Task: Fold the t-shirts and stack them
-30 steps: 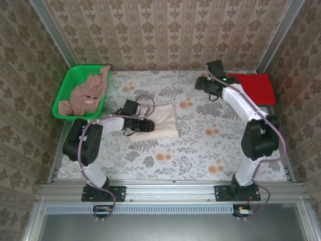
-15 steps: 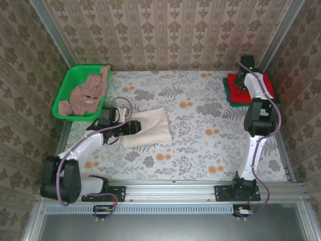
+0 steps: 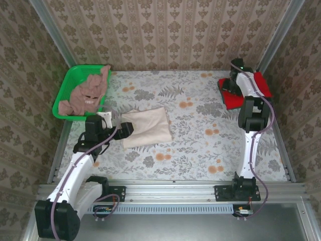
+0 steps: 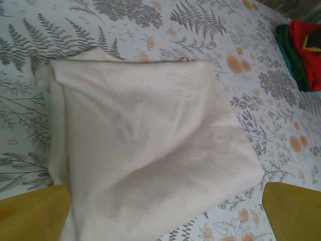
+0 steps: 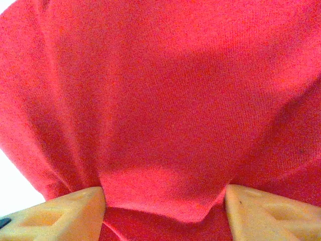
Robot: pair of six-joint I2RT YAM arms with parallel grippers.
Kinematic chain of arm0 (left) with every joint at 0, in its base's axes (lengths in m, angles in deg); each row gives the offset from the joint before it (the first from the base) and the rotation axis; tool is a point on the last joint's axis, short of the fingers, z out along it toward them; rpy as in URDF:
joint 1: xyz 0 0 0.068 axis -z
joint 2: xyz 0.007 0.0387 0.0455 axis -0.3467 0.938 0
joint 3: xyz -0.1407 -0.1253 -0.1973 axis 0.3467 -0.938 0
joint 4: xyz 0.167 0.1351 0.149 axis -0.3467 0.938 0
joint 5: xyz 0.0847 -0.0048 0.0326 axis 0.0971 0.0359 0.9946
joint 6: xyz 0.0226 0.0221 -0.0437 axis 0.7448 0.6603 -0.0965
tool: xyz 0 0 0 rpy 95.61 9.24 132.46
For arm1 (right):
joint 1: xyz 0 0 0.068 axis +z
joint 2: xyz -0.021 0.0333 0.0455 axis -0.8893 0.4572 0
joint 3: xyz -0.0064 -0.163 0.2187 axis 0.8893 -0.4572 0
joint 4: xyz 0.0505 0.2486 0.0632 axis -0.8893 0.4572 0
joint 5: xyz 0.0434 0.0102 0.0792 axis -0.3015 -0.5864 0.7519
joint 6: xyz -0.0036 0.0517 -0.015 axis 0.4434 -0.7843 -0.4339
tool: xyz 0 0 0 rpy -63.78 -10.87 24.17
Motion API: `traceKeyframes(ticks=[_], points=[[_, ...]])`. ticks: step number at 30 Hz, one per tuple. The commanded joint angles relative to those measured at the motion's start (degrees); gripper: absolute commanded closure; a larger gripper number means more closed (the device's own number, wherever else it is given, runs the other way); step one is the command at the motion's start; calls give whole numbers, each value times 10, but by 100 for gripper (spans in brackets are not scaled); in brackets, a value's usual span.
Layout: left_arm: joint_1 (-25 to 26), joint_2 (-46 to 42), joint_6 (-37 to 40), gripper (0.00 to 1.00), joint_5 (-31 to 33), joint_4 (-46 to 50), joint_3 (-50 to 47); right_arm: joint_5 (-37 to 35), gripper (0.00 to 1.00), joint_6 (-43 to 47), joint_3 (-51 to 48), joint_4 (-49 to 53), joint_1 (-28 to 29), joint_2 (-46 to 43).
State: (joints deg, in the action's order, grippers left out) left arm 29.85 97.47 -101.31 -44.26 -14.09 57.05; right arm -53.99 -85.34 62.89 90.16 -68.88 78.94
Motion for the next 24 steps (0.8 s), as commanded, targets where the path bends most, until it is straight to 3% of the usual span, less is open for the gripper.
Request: traceKeyframes(ticks=[1,11,19,24], points=[[-10,-1,3,0,-6,14,-5,24,33,-20,-56,38,32,-58],[-18,26,7,0,-20,4,-4,56,36,-58,-139,-3,51,-91],[-22,27,0,0,-19,-12,-20,119,37,-157,-316,-111,164,-186],[-26,27,9,0,-22,-6,-21,51,35,-168,-328,-102,183,-218]])
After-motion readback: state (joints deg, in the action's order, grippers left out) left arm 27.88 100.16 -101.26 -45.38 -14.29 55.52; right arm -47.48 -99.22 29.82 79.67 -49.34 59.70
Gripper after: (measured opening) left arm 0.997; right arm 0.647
